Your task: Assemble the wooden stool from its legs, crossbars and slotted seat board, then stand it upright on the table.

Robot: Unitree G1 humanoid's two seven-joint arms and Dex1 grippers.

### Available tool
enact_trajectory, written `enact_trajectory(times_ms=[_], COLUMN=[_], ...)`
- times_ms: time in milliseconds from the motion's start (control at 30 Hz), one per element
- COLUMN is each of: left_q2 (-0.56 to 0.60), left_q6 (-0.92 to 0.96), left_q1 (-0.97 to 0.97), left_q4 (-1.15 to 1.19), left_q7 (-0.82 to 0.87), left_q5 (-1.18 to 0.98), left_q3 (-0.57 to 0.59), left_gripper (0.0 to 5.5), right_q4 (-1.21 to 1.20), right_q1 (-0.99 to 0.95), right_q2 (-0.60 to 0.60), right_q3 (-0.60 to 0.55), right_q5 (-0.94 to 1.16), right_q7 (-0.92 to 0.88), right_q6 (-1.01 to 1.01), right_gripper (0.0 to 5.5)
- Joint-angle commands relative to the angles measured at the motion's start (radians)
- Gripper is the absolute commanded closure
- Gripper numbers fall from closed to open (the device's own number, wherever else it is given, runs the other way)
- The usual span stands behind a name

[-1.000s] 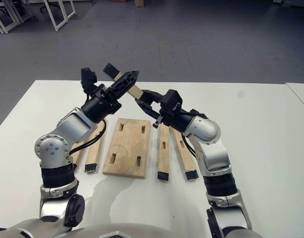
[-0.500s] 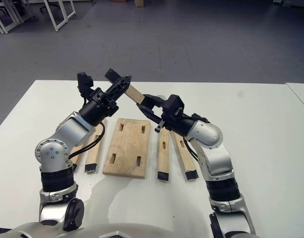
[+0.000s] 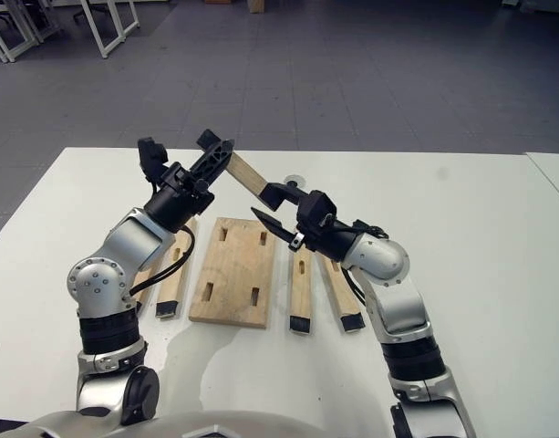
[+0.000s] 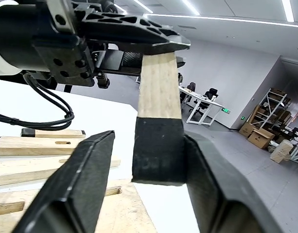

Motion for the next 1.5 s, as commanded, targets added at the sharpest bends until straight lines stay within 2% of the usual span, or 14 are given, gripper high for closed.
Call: enact_trajectory(times_ms=[33, 167, 233, 333, 367, 500, 633, 867, 1100, 1500], left_q2=[0.055, 0.233, 0.366, 0.543, 0.563, 0.49, 0.416, 0.39, 0.357, 0.317], left_q6=[0.001, -0.038, -0.05, -0.055, -0.05, -0.073, -0.117, -0.187, -0.182, -0.209], left_q1=[0.017, 0.054, 0.091, 0.212, 0.261, 0.369, 0.373, 0.366, 0.319, 0.369], left_q4=[-0.009, -0.094, -0.145, -0.217, -0.239, -0.236, -0.171, -0.069, -0.068, -0.016], left_q7=[-0.008, 0.012, 0.019, 0.025, 0.041, 0.061, 0.034, -0.019, -0.03, -0.059], left_q5=[0.033, 0.144, 0.257, 0.501, 0.563, 0.656, 0.685, 0.762, 0.77, 0.81], left_q3=[0.001, 0.099, 0.146, 0.103, 0.077, 0.036, 0.031, 0.02, 0.021, 0.01], left_gripper=[5.07, 5.07, 5.07, 5.07, 5.07, 5.07, 5.07, 5.07, 5.07, 5.07], right_q4=[0.007, 0.073, 0.109, 0.152, 0.158, 0.16, 0.12, 0.085, 0.072, 0.076], right_q1=[-0.02, -0.014, 0.023, 0.045, 0.042, 0.027, 0.04, 0.057, 0.074, 0.073], right_q2=[-0.004, -0.042, -0.072, -0.084, -0.077, -0.051, -0.04, -0.048, -0.056, -0.075], right_q3=[-0.022, -0.064, -0.052, -0.03, -0.027, -0.021, -0.018, -0.008, 0.0, -0.014], right_q5=[-0.009, -0.058, -0.089, -0.133, -0.142, -0.154, -0.16, -0.162, -0.166, -0.158], right_q7=[-0.033, -0.082, -0.066, -0.069, -0.076, -0.1, -0.126, -0.128, -0.123, -0.113], right_q6=[0.036, 0.041, 0.021, 0.002, 0.005, 0.042, 0.08, 0.104, 0.106, 0.107], right_gripper=[2.43, 2.39, 2.39, 2.39, 2.39, 2.39, 2.39, 2.39, 2.39, 2.39])
